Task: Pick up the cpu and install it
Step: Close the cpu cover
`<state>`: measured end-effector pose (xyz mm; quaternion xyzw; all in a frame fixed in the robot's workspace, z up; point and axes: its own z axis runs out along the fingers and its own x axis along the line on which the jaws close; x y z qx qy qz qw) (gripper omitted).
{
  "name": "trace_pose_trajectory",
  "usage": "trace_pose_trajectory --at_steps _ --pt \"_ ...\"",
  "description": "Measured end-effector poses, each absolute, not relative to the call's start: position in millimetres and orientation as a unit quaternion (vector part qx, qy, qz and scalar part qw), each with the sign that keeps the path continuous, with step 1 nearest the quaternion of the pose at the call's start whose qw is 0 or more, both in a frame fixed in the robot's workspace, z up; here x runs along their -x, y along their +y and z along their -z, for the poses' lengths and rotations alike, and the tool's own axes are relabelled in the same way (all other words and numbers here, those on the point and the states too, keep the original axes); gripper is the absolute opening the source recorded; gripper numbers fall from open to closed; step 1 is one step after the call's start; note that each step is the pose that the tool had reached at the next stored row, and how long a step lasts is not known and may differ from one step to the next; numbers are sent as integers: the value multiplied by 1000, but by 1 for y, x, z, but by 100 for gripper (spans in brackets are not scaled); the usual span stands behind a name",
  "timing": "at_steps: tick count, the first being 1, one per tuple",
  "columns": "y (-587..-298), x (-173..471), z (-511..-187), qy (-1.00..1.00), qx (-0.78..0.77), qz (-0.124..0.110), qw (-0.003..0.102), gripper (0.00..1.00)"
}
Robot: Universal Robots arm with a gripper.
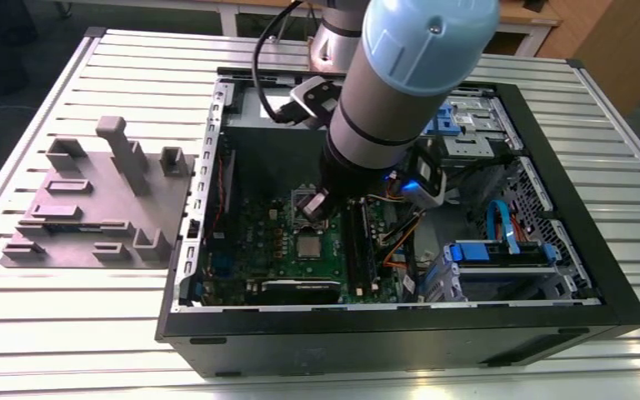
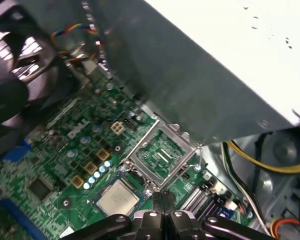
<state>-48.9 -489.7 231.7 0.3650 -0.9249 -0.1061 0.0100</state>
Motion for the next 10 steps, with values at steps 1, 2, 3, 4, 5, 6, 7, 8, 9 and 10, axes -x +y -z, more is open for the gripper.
trace_pose_trajectory --at_steps 1,2,3,4,5,6,7,8,9,10 --pt "-490 49 -232 -922 -373 106 11 10" --pt "-490 49 -231 -918 -381 106 12 10" --pt "-490 49 -231 -916 -388 106 13 10" --pt "-490 48 -231 -914 -390 106 13 10" --pt "-490 47 -231 -914 -391 106 13 10" --pt "-490 45 -231 -914 -391 106 13 10" --pt "-489 43 -231 -914 -392 106 13 10" --pt "-489 41 -231 -914 -392 106 13 10" --pt "-489 39 -231 -913 -393 106 13 10" --pt "-489 37 -231 -913 -393 106 13 10"
